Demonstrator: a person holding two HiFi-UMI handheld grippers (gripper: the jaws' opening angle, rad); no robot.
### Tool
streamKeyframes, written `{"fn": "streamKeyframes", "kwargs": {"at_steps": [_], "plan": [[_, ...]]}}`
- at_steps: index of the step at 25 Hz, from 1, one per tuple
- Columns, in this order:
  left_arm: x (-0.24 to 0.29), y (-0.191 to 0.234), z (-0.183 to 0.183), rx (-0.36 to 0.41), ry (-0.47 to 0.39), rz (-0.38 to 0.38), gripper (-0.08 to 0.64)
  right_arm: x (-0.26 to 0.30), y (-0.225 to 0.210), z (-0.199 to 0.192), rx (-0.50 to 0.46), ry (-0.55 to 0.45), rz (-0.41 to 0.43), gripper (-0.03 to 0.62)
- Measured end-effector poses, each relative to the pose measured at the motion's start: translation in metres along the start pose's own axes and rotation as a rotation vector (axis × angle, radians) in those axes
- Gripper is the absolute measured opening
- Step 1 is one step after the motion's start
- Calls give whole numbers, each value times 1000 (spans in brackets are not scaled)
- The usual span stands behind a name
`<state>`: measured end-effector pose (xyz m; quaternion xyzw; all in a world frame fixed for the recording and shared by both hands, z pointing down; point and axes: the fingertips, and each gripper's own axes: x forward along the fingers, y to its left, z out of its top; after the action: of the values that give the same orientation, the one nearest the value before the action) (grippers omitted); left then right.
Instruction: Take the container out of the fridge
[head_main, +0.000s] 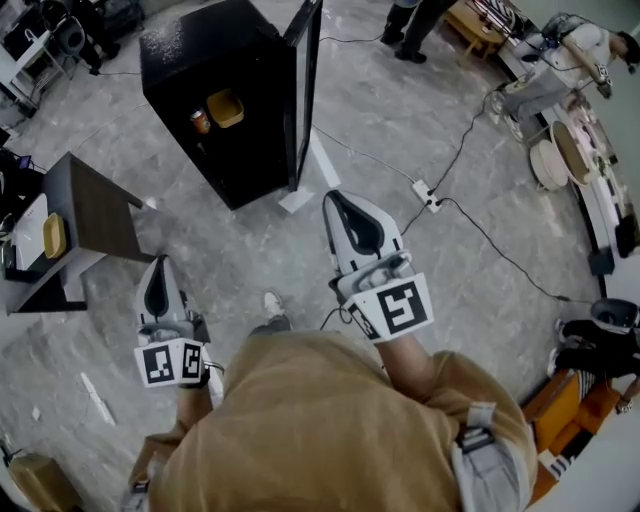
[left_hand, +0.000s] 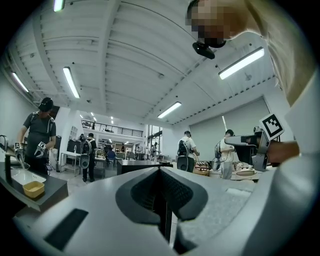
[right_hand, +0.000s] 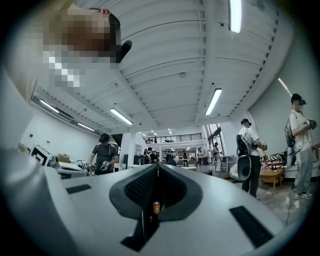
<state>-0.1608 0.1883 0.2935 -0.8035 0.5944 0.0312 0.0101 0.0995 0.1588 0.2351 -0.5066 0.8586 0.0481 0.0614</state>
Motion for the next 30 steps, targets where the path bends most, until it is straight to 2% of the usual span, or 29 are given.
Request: {"fn": "streamKeyframes", "kwargs": {"at_steps": [8, 18, 30], "plan": [[55, 67, -10, -37, 30, -4, 2, 93, 14, -13, -7, 32, 22, 3], [80, 133, -39, -89, 60, -8, 2, 164, 48, -31, -25, 60, 35, 3], [77, 155, -44, -112, 50, -30, 2, 169, 71, -39, -42, 85, 31, 3]]}}
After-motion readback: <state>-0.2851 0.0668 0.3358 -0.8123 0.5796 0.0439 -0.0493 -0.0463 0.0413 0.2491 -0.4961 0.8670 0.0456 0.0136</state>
